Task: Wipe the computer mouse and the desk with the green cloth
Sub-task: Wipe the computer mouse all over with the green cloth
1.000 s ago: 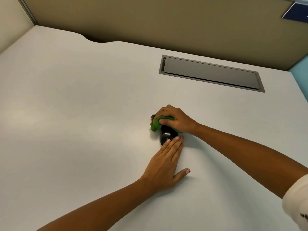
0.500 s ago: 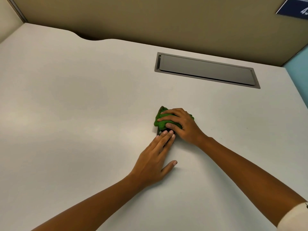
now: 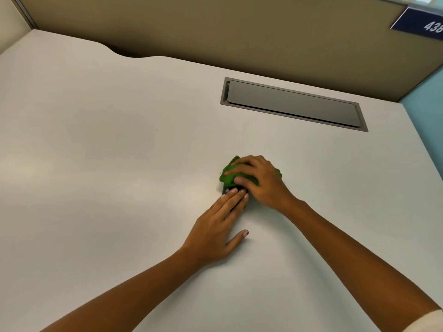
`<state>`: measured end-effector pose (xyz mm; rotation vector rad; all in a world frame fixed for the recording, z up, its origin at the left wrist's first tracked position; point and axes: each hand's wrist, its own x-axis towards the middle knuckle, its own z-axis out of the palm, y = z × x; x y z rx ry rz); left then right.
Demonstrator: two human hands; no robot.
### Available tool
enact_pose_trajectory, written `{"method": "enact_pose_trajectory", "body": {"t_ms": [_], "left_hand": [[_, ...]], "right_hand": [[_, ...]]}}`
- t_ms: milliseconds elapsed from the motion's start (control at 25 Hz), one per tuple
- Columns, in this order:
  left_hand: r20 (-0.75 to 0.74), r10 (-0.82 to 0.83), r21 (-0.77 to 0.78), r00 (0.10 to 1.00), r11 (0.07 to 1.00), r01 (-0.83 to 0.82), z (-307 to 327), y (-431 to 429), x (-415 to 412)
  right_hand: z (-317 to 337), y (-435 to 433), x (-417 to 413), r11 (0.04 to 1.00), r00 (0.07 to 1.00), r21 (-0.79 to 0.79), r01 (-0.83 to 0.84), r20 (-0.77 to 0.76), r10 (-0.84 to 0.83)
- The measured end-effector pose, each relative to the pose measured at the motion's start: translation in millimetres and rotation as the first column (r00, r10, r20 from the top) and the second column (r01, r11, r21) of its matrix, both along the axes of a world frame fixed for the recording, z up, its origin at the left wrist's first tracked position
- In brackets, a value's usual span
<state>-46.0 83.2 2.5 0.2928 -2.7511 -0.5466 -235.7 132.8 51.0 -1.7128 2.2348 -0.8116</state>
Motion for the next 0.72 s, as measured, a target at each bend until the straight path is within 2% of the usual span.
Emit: {"method": "enact_pose_trajectory", "body": {"t_ms": [40, 160, 320, 400, 560, 720], "left_hand": [[-0.001, 0.002, -0.001, 1.000, 1.000, -0.002, 0.1, -0.6, -0.3], [-0.001, -0.010, 0.004, 1.000, 1.000, 0.010, -0.1, 0.0, -0.5], [0.001, -0.006, 0.008, 1.000, 1.000, 0.006, 2.0, 0.3, -0.3], [-0.009, 0.000, 0.015, 1.000, 1.000, 0.000, 2.7, 0.9, 0.1], [-0.035, 0.028, 0.047, 0.999, 0.999, -0.027, 3.4, 4.5, -1.4], [-0.033, 0.030, 0.034, 0.999, 0.999, -0.029, 3.6, 5.3, -1.8]], "right_hand": [[-2.2, 6.2, 4.6, 1.000, 1.000, 0.009, -0.027, -0.016, 0.027], [-6.5, 6.2, 1.4, 0.999, 0.999, 0.004, 0.034, -0.039, -0.033], [-3.4, -14.7, -14.1, 0.982, 0.969, 0.090, 0.164, -0.201, -0.144], [-4.0, -18.9, -9.0, 0.974, 0.966, 0.103, 0.201, -0.187, -0.179], [-7.7, -4.5, 10.4, 0.986, 0.980, 0.045, 0.160, -0.129, -0.153], [-0.4, -7.1, 1.8, 0.959, 0.954, 0.132, 0.249, -0.207, -0.219]]}}
